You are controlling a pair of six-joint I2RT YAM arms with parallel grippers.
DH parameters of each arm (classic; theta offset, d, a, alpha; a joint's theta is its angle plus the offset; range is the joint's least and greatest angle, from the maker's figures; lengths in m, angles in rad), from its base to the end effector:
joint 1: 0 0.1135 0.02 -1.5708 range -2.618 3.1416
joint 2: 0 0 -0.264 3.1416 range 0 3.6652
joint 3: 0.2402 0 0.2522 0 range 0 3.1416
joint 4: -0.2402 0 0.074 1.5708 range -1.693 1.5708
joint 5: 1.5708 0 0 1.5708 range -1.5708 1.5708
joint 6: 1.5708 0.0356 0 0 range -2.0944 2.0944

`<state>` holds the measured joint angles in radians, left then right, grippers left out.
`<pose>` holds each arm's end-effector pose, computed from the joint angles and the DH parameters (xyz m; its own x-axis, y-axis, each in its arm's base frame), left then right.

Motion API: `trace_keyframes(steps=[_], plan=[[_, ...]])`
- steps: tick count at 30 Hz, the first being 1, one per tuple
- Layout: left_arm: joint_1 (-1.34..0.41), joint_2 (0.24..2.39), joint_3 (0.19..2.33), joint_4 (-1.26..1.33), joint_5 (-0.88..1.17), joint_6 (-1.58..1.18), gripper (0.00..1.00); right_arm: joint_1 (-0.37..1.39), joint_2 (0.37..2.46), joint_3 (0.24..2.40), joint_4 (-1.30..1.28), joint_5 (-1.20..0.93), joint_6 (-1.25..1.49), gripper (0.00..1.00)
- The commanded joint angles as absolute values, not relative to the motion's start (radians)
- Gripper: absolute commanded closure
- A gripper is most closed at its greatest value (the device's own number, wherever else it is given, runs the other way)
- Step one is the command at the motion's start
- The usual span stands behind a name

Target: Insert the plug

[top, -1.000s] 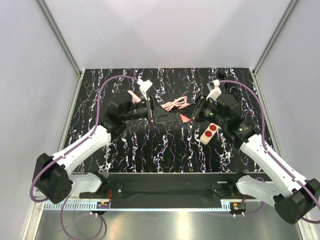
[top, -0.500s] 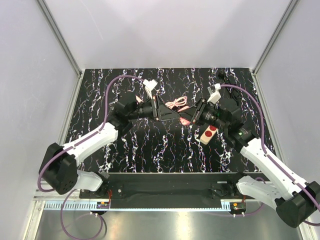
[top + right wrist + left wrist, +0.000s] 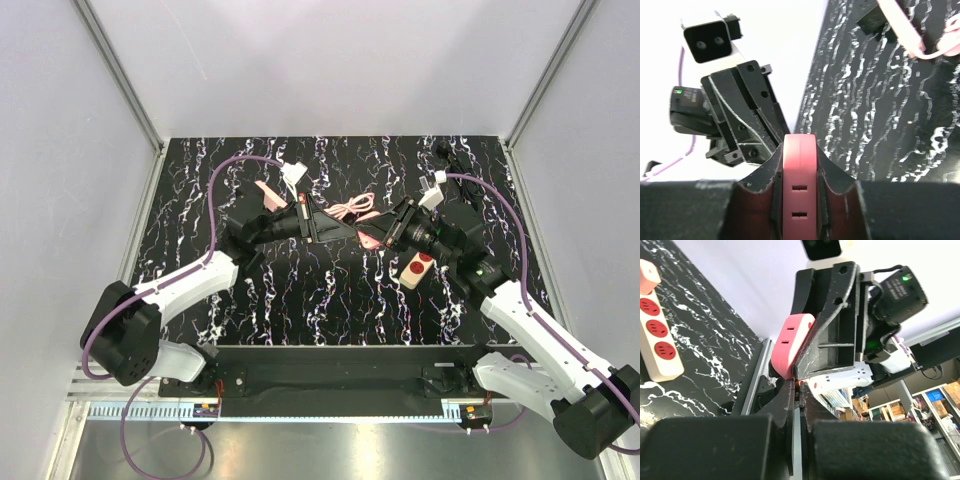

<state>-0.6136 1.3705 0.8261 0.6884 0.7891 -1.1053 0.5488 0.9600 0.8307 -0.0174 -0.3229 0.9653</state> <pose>0.2358 -0.1969 0.3109 -0.8230 -0.1904 -0.5352 0.5447 0.0032 -0.8386 0.1868 0.1275 0.3419 -0.6979 0.4872 -0.5249 -0.3315 0.4300 0.8398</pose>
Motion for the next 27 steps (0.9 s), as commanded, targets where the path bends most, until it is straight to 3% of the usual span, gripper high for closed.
trace_keyframes(steps=[1,6,8,10,14,22,27], plan=[[-0.627,1.374,0.812,0.851,0.827,-1.149,1.00,0.565,0.937,0.828,0.175,-0.436,1.067,1.00],[-0.621,1.373,0.792,0.974,0.865,-1.189,1.00,0.566,0.934,0.788,0.297,-0.521,1.138,1.00],[-0.617,1.368,0.785,1.020,0.879,-1.206,1.00,0.566,0.937,0.795,0.288,-0.558,1.141,0.89],[-0.614,1.361,0.788,1.031,0.906,-1.209,1.00,0.565,0.930,0.795,0.264,-0.572,1.129,0.70],[-0.607,1.338,0.821,0.949,0.972,-1.160,1.00,0.564,0.896,0.831,0.177,-0.610,1.072,0.53],[-0.606,1.260,0.876,0.668,1.058,-0.947,1.00,0.565,0.873,0.926,-0.050,-0.650,0.939,0.47],[-0.606,1.221,0.891,0.526,1.045,-0.847,1.00,0.563,0.902,0.968,-0.113,-0.687,0.927,0.51]])
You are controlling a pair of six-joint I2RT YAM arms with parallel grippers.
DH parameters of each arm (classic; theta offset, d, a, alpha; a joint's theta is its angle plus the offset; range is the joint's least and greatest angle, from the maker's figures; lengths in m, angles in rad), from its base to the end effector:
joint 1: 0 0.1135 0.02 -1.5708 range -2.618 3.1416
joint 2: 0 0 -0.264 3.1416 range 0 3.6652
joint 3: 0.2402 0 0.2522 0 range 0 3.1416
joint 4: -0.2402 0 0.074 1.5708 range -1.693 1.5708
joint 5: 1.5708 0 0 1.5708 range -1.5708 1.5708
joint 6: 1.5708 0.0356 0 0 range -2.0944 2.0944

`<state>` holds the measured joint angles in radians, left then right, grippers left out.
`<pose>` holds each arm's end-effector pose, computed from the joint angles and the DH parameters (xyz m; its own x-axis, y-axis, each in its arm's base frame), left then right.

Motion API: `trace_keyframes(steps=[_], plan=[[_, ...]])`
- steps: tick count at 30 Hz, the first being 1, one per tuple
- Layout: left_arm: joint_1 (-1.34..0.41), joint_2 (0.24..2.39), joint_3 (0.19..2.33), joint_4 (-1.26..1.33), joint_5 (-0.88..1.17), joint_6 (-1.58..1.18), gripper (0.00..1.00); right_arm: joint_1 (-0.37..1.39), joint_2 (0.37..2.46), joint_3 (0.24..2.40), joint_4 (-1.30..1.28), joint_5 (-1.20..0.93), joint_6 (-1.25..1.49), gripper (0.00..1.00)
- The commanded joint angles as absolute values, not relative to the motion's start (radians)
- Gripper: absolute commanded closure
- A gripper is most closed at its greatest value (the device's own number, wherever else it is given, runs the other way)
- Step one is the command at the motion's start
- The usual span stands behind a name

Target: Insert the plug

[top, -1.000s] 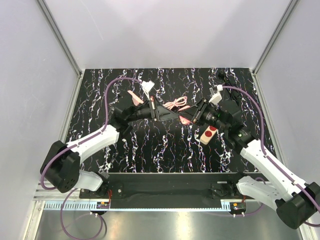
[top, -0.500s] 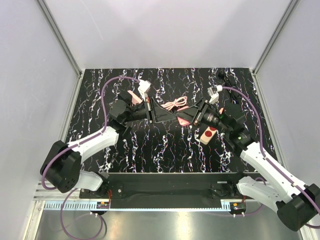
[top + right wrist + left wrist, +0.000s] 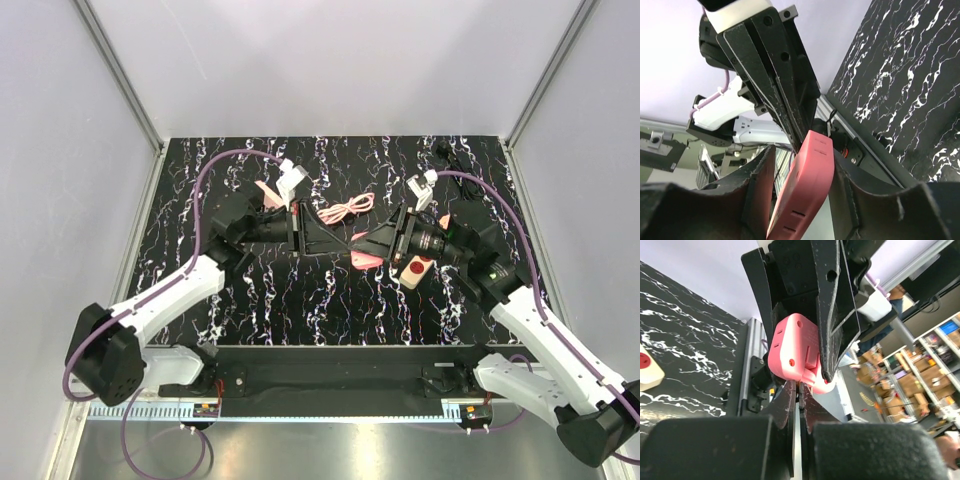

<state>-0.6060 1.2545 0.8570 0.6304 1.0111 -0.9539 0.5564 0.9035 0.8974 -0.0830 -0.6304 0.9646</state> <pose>0.2108 -0.1828 0.3463 -0.6897 -0.0489 -0.7224 0.7217 -0.1265 -0.6805 0.1624 0.1257 0.3702 -0.8034 0.2821 -0.5244 -0.4650 0.2528 0.8484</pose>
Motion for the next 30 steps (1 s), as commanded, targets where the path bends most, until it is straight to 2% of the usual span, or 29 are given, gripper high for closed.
trace_keyframes(steps=[1,6,10,11,13,14,15,30], plan=[[-0.606,1.212,0.891,0.519,1.040,-0.832,1.00,0.563,0.907,0.974,-0.123,-0.690,0.927,0.51],[-0.606,1.195,0.893,0.485,1.025,-0.798,1.00,0.563,0.902,0.968,-0.146,-0.693,0.931,0.50],[-0.606,1.192,0.891,0.483,1.019,-0.790,1.00,0.563,0.902,0.954,-0.156,-0.698,0.936,0.57],[-0.606,1.189,0.891,0.489,1.016,-0.790,1.00,0.563,0.900,0.951,-0.155,-0.698,0.937,0.67],[-0.606,1.184,0.885,0.495,1.006,-0.790,1.00,0.563,0.900,0.948,-0.155,-0.698,0.936,0.81],[-0.606,1.183,0.882,0.500,1.005,-0.790,1.00,0.564,0.894,0.946,-0.155,-0.693,0.936,0.95],[-0.606,1.181,0.879,0.505,1.000,-0.793,1.00,0.565,0.890,0.945,-0.153,-0.686,0.937,1.00],[-0.594,1.183,0.841,0.643,0.991,-0.873,1.00,0.563,0.864,0.908,-0.009,-0.747,1.017,1.00]])
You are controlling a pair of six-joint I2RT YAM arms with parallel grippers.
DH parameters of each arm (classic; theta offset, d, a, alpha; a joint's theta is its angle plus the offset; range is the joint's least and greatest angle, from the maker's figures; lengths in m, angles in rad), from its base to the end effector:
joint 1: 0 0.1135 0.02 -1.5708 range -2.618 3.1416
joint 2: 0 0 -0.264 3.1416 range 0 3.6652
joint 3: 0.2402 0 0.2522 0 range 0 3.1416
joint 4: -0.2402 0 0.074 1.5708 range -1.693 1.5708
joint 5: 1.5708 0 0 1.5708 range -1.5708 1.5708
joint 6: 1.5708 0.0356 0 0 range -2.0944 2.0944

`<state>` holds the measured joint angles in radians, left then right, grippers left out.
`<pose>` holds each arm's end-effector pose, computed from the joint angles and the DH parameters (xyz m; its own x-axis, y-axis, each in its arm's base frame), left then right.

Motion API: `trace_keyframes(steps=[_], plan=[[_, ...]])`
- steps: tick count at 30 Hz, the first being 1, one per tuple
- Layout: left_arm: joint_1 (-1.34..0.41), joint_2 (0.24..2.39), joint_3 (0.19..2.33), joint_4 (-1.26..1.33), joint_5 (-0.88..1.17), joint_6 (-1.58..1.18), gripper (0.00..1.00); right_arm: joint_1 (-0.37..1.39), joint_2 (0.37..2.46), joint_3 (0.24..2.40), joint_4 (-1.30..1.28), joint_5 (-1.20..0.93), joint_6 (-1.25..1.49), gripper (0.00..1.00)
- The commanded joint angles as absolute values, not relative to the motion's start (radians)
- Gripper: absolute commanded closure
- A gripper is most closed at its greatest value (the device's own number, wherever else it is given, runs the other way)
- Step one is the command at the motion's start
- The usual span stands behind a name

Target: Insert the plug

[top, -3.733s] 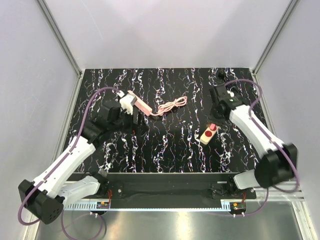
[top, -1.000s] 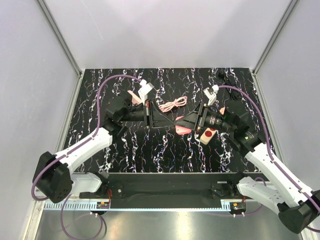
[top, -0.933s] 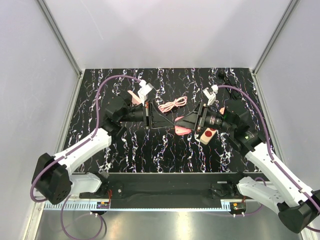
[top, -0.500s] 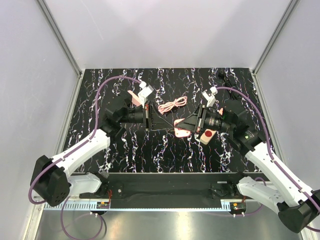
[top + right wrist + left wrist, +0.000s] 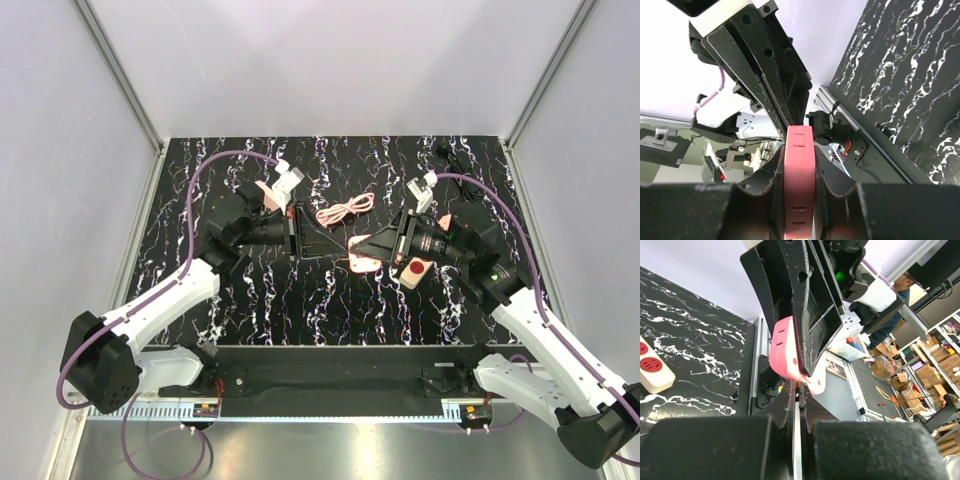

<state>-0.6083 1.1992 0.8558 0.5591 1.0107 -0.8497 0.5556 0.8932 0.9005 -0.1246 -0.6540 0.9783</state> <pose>0.2009 -0.1766 0.3534 -0.6221 -0.0530 -0.7811 0.7807 -0.1163 -0.6140 0.1590 0.1242 0.3690 -0.8286 0.2605 -0.4955 -0.4379 0.2498 0.8636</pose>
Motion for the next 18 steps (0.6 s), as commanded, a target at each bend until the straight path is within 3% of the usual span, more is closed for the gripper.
trace_keyframes(steps=[1,8,13,14,15,18], plan=[[-0.594,1.184,0.838,0.667,0.989,-0.877,1.00,0.563,0.864,0.896,0.023,-0.753,1.025,1.00],[-0.591,1.155,0.815,0.741,0.974,-0.899,1.00,0.563,0.845,0.827,0.237,-0.779,1.146,1.00],[-0.591,1.138,0.815,0.735,0.966,-0.891,1.00,0.564,0.856,0.830,0.218,-0.796,1.147,1.00],[-0.592,1.135,0.813,0.733,0.966,-0.891,1.00,0.563,0.856,0.833,0.201,-0.798,1.135,0.98],[-0.591,1.134,0.813,0.729,0.965,-0.891,1.00,0.563,0.854,0.844,0.181,-0.796,1.125,0.81],[-0.589,1.128,0.815,0.719,0.960,-0.885,1.00,0.563,0.847,0.874,0.080,-0.790,1.057,0.63]])
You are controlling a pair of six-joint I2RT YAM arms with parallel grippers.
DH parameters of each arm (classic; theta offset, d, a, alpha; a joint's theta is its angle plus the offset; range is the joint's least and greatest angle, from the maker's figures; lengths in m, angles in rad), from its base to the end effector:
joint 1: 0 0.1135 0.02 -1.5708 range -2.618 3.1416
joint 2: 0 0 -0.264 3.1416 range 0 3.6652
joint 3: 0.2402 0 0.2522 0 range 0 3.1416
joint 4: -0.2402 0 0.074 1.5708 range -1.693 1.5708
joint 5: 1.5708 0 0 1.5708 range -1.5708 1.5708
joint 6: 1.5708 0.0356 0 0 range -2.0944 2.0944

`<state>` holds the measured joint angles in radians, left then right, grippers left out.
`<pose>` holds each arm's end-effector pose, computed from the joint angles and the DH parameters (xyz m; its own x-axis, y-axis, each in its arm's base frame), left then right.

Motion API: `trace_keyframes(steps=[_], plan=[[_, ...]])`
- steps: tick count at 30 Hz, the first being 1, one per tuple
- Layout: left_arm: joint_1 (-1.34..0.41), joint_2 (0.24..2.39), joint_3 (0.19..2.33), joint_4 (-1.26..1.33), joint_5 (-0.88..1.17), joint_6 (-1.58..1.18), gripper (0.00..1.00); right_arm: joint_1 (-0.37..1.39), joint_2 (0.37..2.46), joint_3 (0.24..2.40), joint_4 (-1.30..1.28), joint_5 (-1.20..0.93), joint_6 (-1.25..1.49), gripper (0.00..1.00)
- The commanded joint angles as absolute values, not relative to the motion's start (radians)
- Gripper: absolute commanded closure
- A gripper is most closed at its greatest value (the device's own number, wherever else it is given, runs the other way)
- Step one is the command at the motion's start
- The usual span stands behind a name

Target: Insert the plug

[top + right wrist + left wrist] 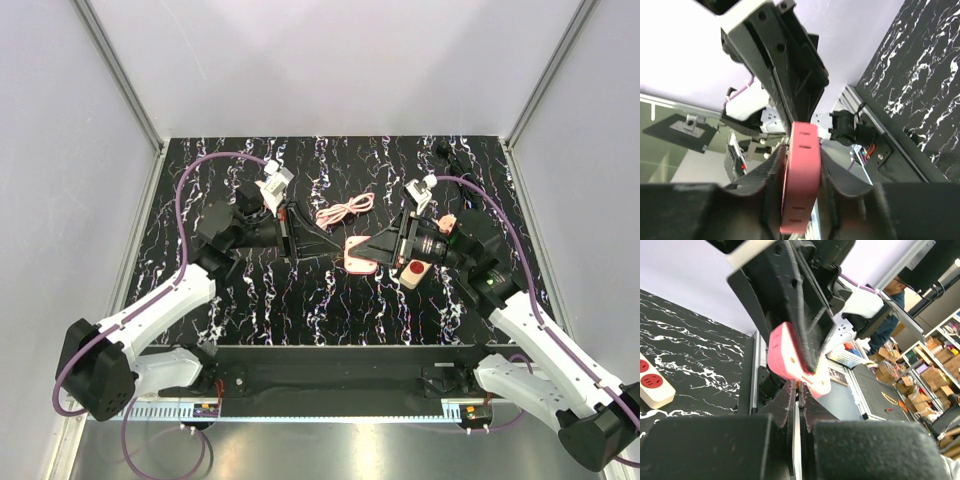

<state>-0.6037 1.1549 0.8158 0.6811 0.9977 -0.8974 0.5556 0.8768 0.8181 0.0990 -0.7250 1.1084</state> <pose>0.1906 -0.1678 0.3614 -0.5778 -0.1164 -0.8078 0.8142 -0.1507 -0.5607 0.1573 0.1254 0.3660 -0.8419 0.2658 -0.4696 -0.4579 0.1087 0.8823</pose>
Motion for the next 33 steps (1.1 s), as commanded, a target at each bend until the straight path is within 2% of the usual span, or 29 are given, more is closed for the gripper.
trace_keyframes(steps=[1,12,21,24,26,28,29,31,32,33], plan=[[-0.589,1.127,0.813,0.719,0.960,-0.885,1.00,0.563,0.847,0.877,0.063,-0.793,1.049,0.61],[-0.589,1.135,0.811,0.727,0.963,-0.885,1.00,0.563,0.885,0.879,0.067,-0.834,1.068,0.60],[-0.589,1.137,0.787,0.793,0.968,-0.904,1.00,0.563,0.917,0.881,0.109,-0.810,1.112,0.66],[-0.589,1.134,0.782,0.795,0.969,-0.900,1.00,0.563,0.914,0.879,0.107,-0.795,1.112,0.74],[-0.589,1.132,0.778,0.796,0.969,-0.900,1.00,0.565,0.911,0.876,0.109,-0.781,1.109,0.76],[-0.589,1.132,0.778,0.798,0.969,-0.902,1.00,0.563,0.908,0.877,0.107,-0.776,1.104,0.96],[-0.589,1.132,0.776,0.784,0.963,-0.899,0.99,0.563,0.907,0.880,0.097,-0.761,1.101,1.00],[-0.584,1.124,0.785,0.694,0.931,-0.865,0.53,0.563,0.891,0.900,0.039,-0.730,1.075,1.00],[-0.575,1.120,0.791,0.642,0.916,-0.844,0.36,0.563,0.885,0.916,0.006,-0.712,1.053,1.00],[-0.569,1.102,0.799,0.582,0.873,-0.818,0.11,0.563,0.881,0.936,-0.159,-0.687,0.993,1.00]])
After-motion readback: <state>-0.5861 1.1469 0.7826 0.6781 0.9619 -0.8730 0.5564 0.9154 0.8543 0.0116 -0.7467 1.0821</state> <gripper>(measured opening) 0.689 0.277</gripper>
